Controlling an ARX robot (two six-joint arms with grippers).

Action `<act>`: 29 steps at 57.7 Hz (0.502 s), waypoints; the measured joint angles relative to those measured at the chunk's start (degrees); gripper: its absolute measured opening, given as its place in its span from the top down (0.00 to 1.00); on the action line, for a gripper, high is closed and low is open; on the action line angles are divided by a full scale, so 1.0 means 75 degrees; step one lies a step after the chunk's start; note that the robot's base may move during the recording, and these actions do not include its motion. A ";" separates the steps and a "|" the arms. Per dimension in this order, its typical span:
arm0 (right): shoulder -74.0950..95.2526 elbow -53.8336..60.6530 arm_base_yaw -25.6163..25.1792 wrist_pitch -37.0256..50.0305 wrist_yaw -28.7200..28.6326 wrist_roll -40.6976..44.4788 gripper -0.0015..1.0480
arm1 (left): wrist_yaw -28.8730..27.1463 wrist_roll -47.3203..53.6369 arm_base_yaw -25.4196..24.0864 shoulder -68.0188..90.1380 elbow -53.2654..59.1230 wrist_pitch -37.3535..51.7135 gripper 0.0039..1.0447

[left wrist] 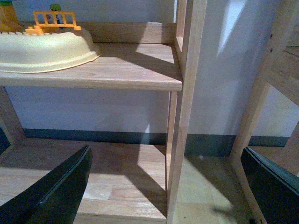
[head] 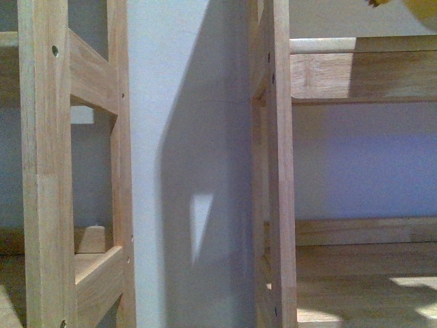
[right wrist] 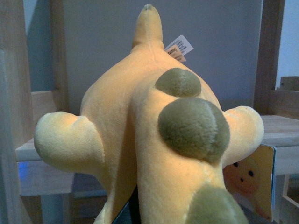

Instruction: Put away toys

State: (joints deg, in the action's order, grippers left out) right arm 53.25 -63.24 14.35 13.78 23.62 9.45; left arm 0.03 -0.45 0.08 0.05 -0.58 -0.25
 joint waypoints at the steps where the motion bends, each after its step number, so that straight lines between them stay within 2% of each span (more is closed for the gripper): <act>1: 0.0192 -0.0149 -0.0044 -0.0029 -0.0061 -0.0064 0.93 | 0.0000 0.0000 0.0000 0.0000 0.0000 0.0000 0.06; 29: 0.3468 -0.3602 -0.0350 -0.0898 -0.0915 -0.0874 0.93 | 0.0000 0.0003 0.0000 0.0000 0.0000 0.0000 0.06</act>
State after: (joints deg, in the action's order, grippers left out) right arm 79.26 -90.26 11.73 7.05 16.75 2.90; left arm 0.03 -0.43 0.08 0.05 -0.58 -0.25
